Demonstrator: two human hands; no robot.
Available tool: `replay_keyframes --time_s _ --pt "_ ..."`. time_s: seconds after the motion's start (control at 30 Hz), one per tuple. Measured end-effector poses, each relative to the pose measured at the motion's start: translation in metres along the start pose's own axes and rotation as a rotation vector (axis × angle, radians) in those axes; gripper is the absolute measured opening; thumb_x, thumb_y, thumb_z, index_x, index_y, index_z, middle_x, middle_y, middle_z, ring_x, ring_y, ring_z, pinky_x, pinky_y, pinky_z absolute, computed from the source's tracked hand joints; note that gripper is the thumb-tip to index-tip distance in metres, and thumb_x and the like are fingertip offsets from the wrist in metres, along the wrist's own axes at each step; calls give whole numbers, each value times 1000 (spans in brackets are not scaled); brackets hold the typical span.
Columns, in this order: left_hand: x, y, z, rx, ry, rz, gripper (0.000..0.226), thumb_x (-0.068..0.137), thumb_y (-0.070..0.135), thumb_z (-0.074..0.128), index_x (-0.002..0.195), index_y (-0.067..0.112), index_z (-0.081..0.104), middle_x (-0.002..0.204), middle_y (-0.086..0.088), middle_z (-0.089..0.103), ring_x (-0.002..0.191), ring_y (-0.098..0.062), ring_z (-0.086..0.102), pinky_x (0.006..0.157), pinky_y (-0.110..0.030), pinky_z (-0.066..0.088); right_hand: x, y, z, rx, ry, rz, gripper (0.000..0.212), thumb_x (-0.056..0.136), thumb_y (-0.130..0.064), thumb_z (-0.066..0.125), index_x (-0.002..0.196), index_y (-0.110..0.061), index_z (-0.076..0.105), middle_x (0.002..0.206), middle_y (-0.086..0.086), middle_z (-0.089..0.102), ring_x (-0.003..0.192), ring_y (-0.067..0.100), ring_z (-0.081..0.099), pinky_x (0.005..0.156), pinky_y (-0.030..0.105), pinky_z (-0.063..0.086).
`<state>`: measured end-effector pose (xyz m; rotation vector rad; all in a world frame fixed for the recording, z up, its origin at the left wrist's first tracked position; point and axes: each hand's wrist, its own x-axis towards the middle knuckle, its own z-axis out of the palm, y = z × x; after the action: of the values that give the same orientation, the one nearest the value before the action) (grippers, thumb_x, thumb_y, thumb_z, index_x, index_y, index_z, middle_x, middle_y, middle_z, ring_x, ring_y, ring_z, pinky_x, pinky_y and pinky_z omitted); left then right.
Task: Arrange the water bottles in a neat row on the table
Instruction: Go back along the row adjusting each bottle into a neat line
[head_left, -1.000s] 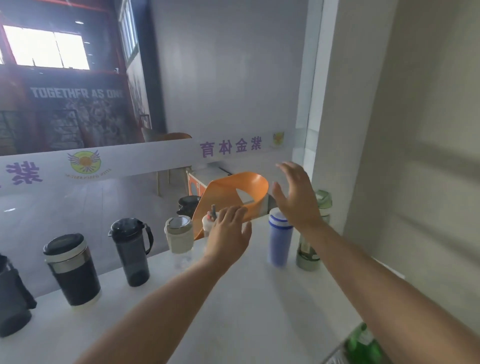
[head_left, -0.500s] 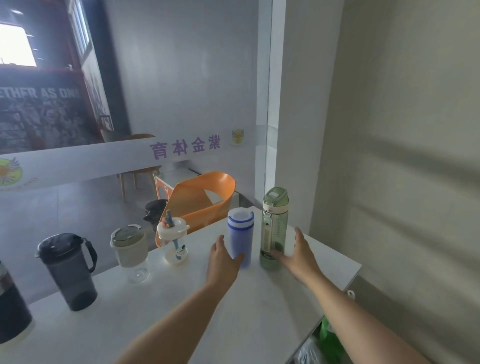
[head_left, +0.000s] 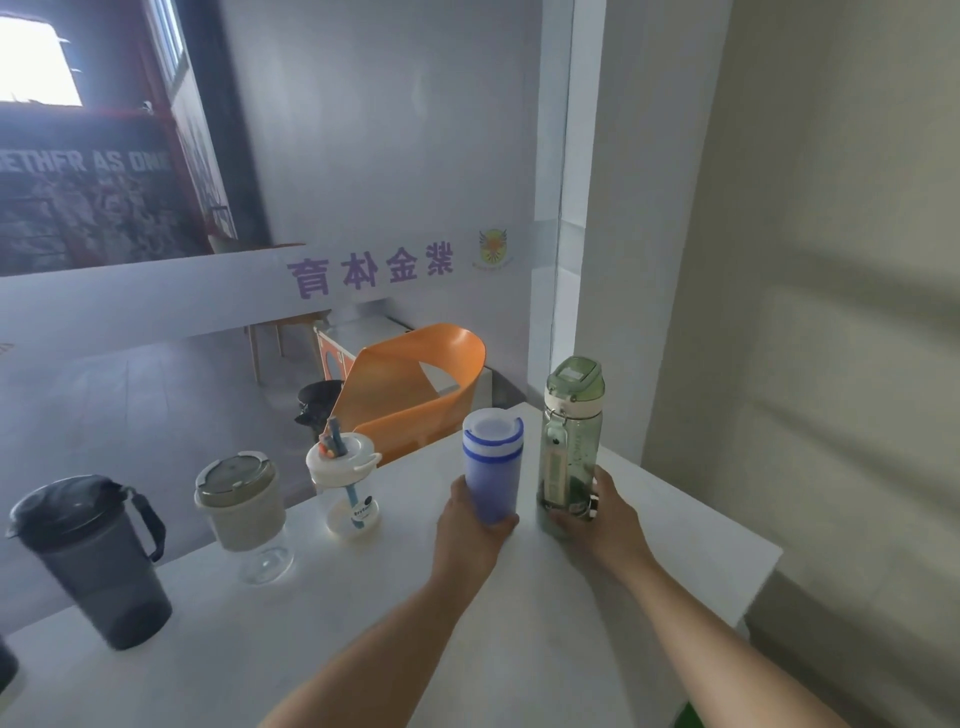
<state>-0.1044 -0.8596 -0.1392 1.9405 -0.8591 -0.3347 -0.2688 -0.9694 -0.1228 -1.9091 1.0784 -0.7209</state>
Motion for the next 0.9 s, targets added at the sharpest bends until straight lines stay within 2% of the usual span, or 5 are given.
replay_keyframes --time_s 0.33,0.5,0.6,0.7,0.9 --pt "18 -19 -24 84 -23 -2 78 70 42 83 136 22 46 126 -1 56 108 -21 58 94 -39 52 7 -10 1 -176 37 129 95 67 -57 83 138 -11 41 132 11 57 120 31 57 89 36 47" --pt "7 -24 -33 135 -74 -50 82 77 46 78 146 22 39 140 0 53 121 -22 56 101 -38 49 -24 -36 13 -383 -60 59 32 89 -48 62 92 -17 56 90 6 65 86 29 65 67 33 49" --pt "-15 -28 -46 357 -112 40 60 91 40 64 144 18 44 140 -2 52 126 -20 51 104 -32 43 -27 -59 45 -144 -136 -15 56 85 -37 74 131 -14 51 113 5 61 106 23 61 94 35 51" --pt "-40 -41 -62 547 -204 188 44 97 41 50 133 16 55 134 -1 52 126 -20 49 101 -32 42 -24 -78 65 22 -259 42 104 86 -26 73 160 -22 0 157 0 31 144 23 36 111 36 37" --pt "-59 -78 -96 724 -241 459 59 95 51 23 135 17 51 145 0 45 134 -21 41 105 -31 39 -5 -67 88 171 -259 1 89 85 -13 74 155 -20 20 134 8 52 112 18 55 78 21 46"
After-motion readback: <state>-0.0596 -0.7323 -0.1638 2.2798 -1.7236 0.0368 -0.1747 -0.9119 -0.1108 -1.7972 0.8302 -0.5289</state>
